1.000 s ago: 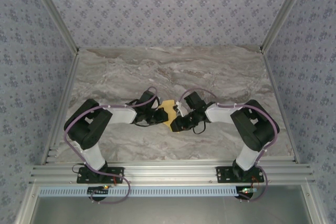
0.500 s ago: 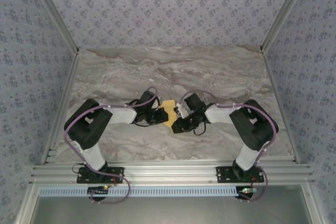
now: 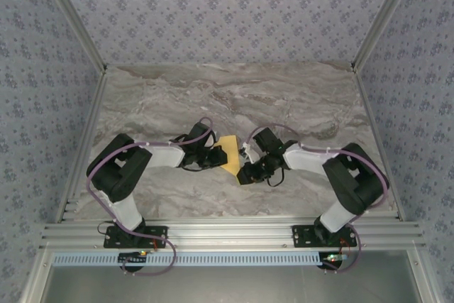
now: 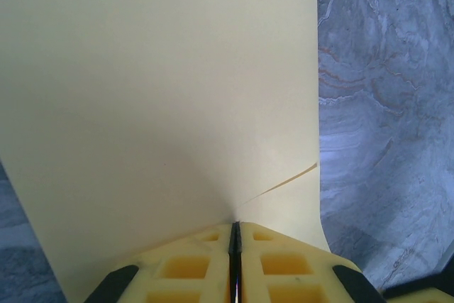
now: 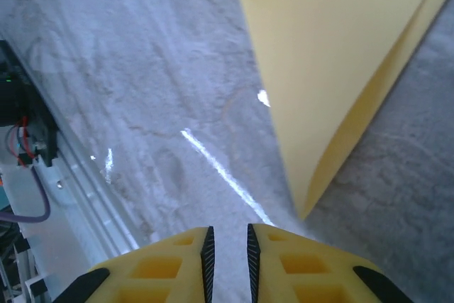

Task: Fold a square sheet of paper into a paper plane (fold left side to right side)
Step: Third fold the triangle at the center of the table.

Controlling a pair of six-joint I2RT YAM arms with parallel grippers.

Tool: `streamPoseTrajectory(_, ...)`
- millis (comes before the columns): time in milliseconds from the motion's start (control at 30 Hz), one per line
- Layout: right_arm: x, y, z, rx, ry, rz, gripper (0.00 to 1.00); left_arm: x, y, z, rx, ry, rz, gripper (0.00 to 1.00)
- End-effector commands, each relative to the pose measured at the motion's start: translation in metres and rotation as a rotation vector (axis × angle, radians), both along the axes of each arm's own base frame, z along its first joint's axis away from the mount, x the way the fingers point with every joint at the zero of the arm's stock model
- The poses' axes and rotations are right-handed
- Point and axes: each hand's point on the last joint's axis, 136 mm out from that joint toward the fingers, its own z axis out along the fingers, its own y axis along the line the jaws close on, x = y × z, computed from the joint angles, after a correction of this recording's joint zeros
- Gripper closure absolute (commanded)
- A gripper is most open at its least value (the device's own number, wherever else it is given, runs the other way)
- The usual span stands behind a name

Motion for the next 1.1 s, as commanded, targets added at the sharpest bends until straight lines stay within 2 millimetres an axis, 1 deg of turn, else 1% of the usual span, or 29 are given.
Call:
streamPoseTrajectory(0,0.004,0.004,0.023,0.039,-0.014,-0.024,0.82,-0.014,0.02,-0.033,0.116,0.062,0.024,0.91)
streamPoseTrajectory(33,0.008,0.006,0.023,0.039,-0.012,-0.046,0.9,-0.014,0.02,-0.033,0.116,0.061,0.024,0.91)
streamPoseTrajectory(67,0.013,0.008,0.02,0.03,-0.009,-0.065,0.95,-0.013,0.02,-0.032,0.113,0.062,0.026,0.91)
streamPoseTrajectory(100,0.016,0.008,0.016,0.016,-0.007,-0.078,0.99,-0.013,0.02,-0.032,0.113,0.061,0.025,0.91)
streamPoseTrajectory(133,0.019,0.008,0.011,-0.008,-0.002,-0.092,1.0,-0.013,0.02,-0.032,0.112,0.06,0.025,0.91)
streamPoseTrajectory(233,0.029,0.008,-0.003,-0.056,0.011,-0.125,1.0,-0.013,0.019,-0.031,0.11,0.06,0.026,0.91)
streamPoseTrajectory(367,0.036,0.006,-0.014,-0.103,0.012,-0.159,1.0,-0.013,0.018,-0.029,0.104,0.056,0.025,0.91)
streamPoseTrajectory(600,0.032,-0.009,-0.038,-0.203,0.048,-0.195,1.0,-0.011,0.017,-0.023,0.091,0.041,0.021,0.91)
streamPoseTrajectory(700,0.025,-0.015,-0.048,-0.243,0.071,-0.197,1.0,-0.009,0.013,-0.012,0.07,0.021,0.016,0.89)
streamPoseTrajectory(867,0.015,-0.033,-0.065,-0.333,0.091,-0.205,1.0,-0.005,0.008,0.019,0.015,-0.048,0.012,0.87)
streamPoseTrajectory(1000,0.012,-0.039,-0.07,-0.359,0.094,-0.209,1.0,-0.014,0.001,0.037,-0.019,-0.089,-0.01,0.87)
streamPoseTrajectory(1067,0.012,-0.04,-0.072,-0.367,0.091,-0.208,1.0,-0.022,-0.004,0.041,-0.034,-0.094,-0.024,0.88)
